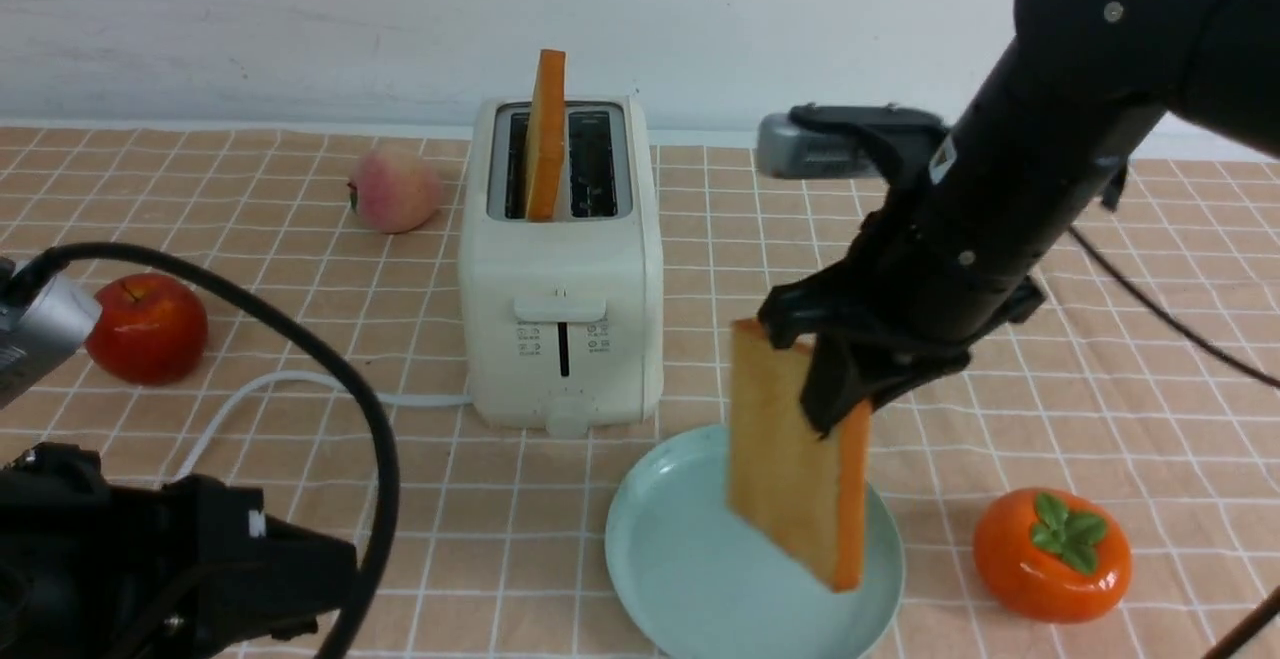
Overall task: Take toasted bread from bread machine on light coffee tablecloth place on plate.
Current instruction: 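Place the held slice of bread on top of the slice on the plate with the right gripper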
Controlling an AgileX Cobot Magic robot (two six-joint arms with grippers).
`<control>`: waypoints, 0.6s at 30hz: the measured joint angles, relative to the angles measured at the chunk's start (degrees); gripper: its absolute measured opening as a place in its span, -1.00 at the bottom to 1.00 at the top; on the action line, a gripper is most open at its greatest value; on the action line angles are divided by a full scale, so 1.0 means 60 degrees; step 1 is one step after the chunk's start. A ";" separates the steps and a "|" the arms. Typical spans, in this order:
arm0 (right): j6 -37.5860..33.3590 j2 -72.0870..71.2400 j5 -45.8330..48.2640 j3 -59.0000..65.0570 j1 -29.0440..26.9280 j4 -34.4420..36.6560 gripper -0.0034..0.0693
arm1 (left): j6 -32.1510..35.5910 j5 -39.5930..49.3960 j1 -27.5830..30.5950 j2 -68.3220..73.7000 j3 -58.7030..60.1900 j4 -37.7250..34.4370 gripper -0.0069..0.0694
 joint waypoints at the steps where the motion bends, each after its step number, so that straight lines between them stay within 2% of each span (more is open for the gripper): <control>1: -0.0209 0.0064 -0.0065 0.0112 0.0004 0.0376 -0.59 | 0.0000 0.0018 0.0000 0.0000 0.0000 -0.0022 -0.20; 7: -0.0409 0.0690 -0.0457 0.0504 0.0004 0.0867 -0.58 | 0.0000 0.0138 0.0000 0.0000 0.0000 -0.0022 -0.19; 11: -0.0409 0.0845 -0.0521 0.0545 0.0004 0.0981 -0.44 | 0.0000 0.0168 0.0000 0.0000 0.0000 -0.0022 -0.19; 12: -0.0409 0.0852 -0.0532 0.0546 0.0004 0.0971 -0.27 | 0.0000 0.0173 0.0000 0.0000 0.0000 -0.0040 -0.19; 14: -0.0409 0.0830 -0.0543 0.0546 0.0004 0.0898 -0.08 | 0.0000 0.0173 0.0000 0.0000 0.0000 -0.0060 -0.19; 18: -0.0409 0.0502 -0.0656 0.0546 0.0004 -0.0169 0.44 | 0.0000 0.0040 0.0000 0.0000 0.0000 -0.0100 -0.18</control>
